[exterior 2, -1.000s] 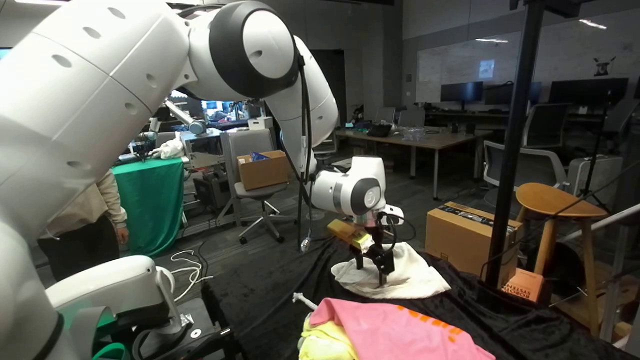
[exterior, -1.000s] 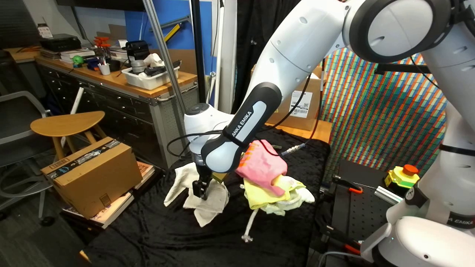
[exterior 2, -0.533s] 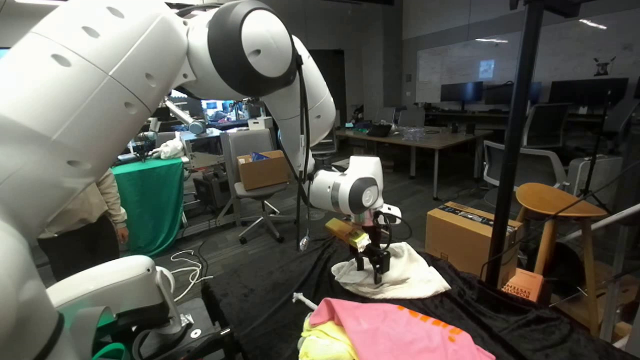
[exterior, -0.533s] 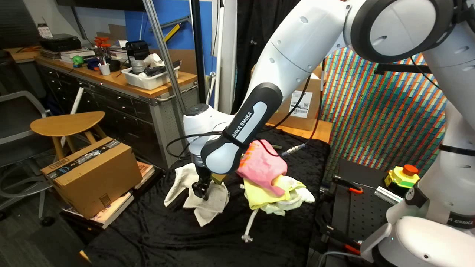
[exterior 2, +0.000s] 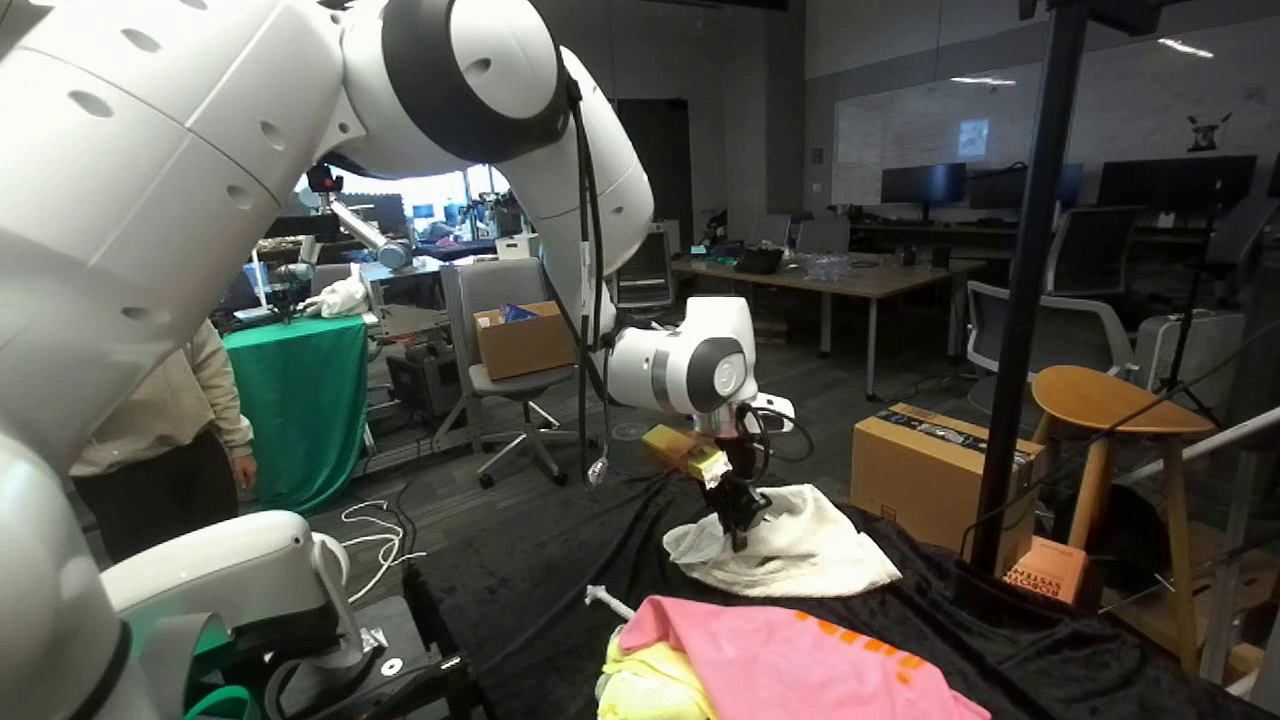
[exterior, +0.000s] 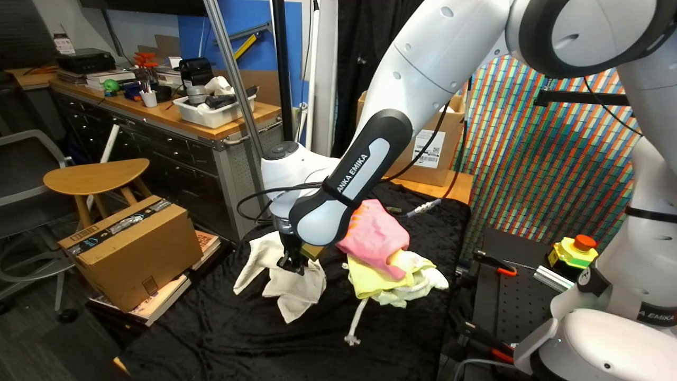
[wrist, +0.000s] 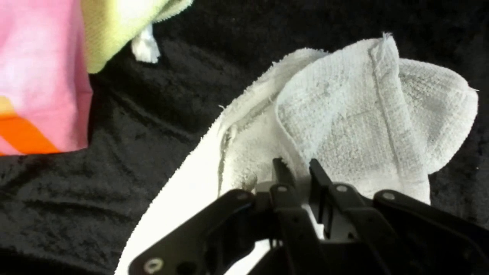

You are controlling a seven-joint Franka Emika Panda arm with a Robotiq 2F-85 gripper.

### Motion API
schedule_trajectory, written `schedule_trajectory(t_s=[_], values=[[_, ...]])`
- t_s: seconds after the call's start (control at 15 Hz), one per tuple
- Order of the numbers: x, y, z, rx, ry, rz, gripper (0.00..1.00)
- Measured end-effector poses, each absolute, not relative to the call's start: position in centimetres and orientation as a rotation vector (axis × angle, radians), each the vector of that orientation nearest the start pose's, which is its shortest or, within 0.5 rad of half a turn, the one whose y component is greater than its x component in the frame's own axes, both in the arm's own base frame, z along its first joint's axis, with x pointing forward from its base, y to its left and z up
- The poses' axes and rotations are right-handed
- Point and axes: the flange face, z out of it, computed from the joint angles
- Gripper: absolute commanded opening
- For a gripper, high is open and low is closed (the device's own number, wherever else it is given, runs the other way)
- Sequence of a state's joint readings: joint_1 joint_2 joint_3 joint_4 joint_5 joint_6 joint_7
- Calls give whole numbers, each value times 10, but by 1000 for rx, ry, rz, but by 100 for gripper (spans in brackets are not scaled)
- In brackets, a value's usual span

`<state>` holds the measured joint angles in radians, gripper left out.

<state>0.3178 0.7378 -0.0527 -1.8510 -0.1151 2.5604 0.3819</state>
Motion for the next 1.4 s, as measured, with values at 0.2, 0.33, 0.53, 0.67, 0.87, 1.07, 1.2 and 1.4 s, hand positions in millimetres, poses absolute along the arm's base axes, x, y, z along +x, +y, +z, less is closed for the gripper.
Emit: schedule_trajectory(t_s=[0.2, 0.33, 0.53, 0.67, 0.87, 1.07, 1.2, 1.4], values=[[603, 173, 132, -3249, -10, -24, 2], [599, 175, 137, -3251, -21, -29, 2], [597, 174, 142, -3250, -20, -39, 1], [595, 170, 147, -3243, -2, -71, 1], [591, 158, 161, -3221, 46, -162, 1], [584, 139, 186, -3193, 105, -275, 1], [578, 125, 206, -3176, 141, -347, 1], [565, 105, 236, -3150, 185, -441, 1]])
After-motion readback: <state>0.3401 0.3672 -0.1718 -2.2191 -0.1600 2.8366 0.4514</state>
